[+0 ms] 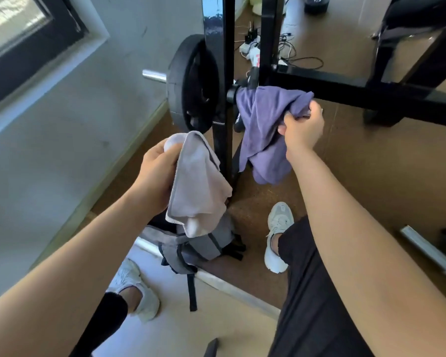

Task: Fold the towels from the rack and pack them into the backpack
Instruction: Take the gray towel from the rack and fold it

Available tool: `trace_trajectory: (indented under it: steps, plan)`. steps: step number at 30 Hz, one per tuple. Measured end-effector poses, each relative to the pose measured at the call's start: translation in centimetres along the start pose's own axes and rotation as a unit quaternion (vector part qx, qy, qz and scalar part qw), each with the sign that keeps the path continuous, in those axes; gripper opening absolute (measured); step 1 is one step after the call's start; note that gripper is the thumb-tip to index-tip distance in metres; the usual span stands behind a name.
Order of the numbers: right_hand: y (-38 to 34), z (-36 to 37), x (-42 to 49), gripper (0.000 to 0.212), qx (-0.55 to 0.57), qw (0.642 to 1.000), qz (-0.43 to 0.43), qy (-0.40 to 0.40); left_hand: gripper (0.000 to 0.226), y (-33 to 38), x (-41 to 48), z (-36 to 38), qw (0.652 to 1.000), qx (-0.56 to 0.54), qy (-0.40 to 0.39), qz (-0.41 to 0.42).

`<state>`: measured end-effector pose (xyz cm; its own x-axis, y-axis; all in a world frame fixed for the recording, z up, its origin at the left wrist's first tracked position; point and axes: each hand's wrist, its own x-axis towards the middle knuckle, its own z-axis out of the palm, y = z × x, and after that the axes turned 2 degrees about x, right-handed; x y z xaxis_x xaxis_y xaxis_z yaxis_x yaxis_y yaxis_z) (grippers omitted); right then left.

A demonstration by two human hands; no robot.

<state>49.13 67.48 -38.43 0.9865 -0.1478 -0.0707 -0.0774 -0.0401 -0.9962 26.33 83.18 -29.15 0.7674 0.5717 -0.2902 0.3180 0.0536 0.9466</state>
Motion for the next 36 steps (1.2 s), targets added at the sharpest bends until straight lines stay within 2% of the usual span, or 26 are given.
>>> trace_trajectory:
  steps: [1, 3, 5, 7, 10, 11, 14, 15, 19, 21, 23, 25, 28, 30, 32, 34, 36]
  plan:
    - [-0.1, 0.1, 0.0, 0.009, -0.011, 1.0, -0.015, 0.02, 0.018, -0.2, -0.2, 0.1, 1.0, -0.001, -0.001, -0.002]
    - [-1.3, 0.4, -0.4, 0.013, -0.037, 0.996, -0.06, 0.056, 0.016, -0.8, -0.1, 0.1, 1.0, -0.008, 0.004, -0.005]
    - [-2.7, 0.8, 0.0, 0.01, -0.017, 0.996, -0.081, 0.043, 0.018, -1.3, 0.2, 0.1, 1.0, -0.012, 0.007, -0.007]
    - [-3.7, 1.2, 1.0, 0.004, 0.026, 0.997, -0.064, 0.014, 0.021, -1.7, 0.4, 0.2, 1.0, -0.016, 0.004, -0.011]
    - [-3.7, 1.5, 2.8, 0.018, -0.006, 0.999, -0.014, -0.046, 0.021, -2.4, 0.5, 0.6, 0.999, -0.027, -0.005, -0.018]
    - [-3.5, 1.4, 3.1, 0.029, -0.039, 0.998, -0.008, -0.053, 0.021, -2.6, 0.5, 0.8, 0.999, -0.03, -0.01, -0.02]
    - [-3.6, 0.4, 1.5, 0.082, -0.084, 0.994, 0.013, -0.067, 0.023, -3.0, 0.5, 1.2, 0.999, -0.045, -0.023, -0.021]
    - [-3.8, -0.1, 0.6, 0.087, -0.09, 0.994, 0.005, -0.062, 0.022, -3.1, 0.5, 1.3, 0.998, -0.051, -0.027, -0.022]
    - [-2.6, -1.8, -1.6, 0.059, -0.102, 0.991, -0.07, -0.042, 0.018, -3.7, 0.1, 1.2, 0.996, -0.079, -0.026, -0.036]
    - [-2.2, -2.3, -3.2, 0.056, -0.09, 0.991, -0.074, -0.058, 0.016, -4.0, -0.3, 0.8, 0.995, -0.083, -0.022, -0.046]
    - [-2.3, -2.9, -5.8, 0.057, -0.082, 0.988, -0.074, -0.108, 0.017, -4.6, -0.6, 0.1, 0.994, -0.086, -0.023, -0.059]
    - [-2.8, -3.6, -9.5, 0.059, -0.073, 0.967, -0.076, -0.231, 0.02, -5.2, -1.2, -0.7, 0.993, -0.085, -0.032, -0.072]
    - [-3.2, -4.0, -15.0, 0.07, -0.066, 0.892, -0.08, -0.44, 0.022, -6.3, -2.9, -1.9, 0.993, -0.078, -0.053, -0.071]
    - [-2.7, -3.9, -17.8, 0.064, -0.091, 0.844, -0.081, -0.523, 0.022, -7.0, -4.5, -2.9, 0.992, -0.078, -0.084, -0.06]
    - [-2.4, -3.8, -19.7, 0.044, -0.13, 0.821, -0.073, -0.552, 0.018, -8.0, -6.1, -4.2, 0.99, -0.087, -0.097, -0.057]
    - [-2.1, -4.1, -21.4, 0.023, -0.144, 0.822, -0.055, -0.549, 0.023, -9.3, -7.7, -5.4, 0.99, -0.085, -0.094, -0.063]
    - [-1.8, -4.4, -22.3, 0.013, -0.147, 0.83, -0.06, -0.535, 0.03, -10.5, -9.1, -6.1, 0.991, -0.063, -0.095, -0.076]
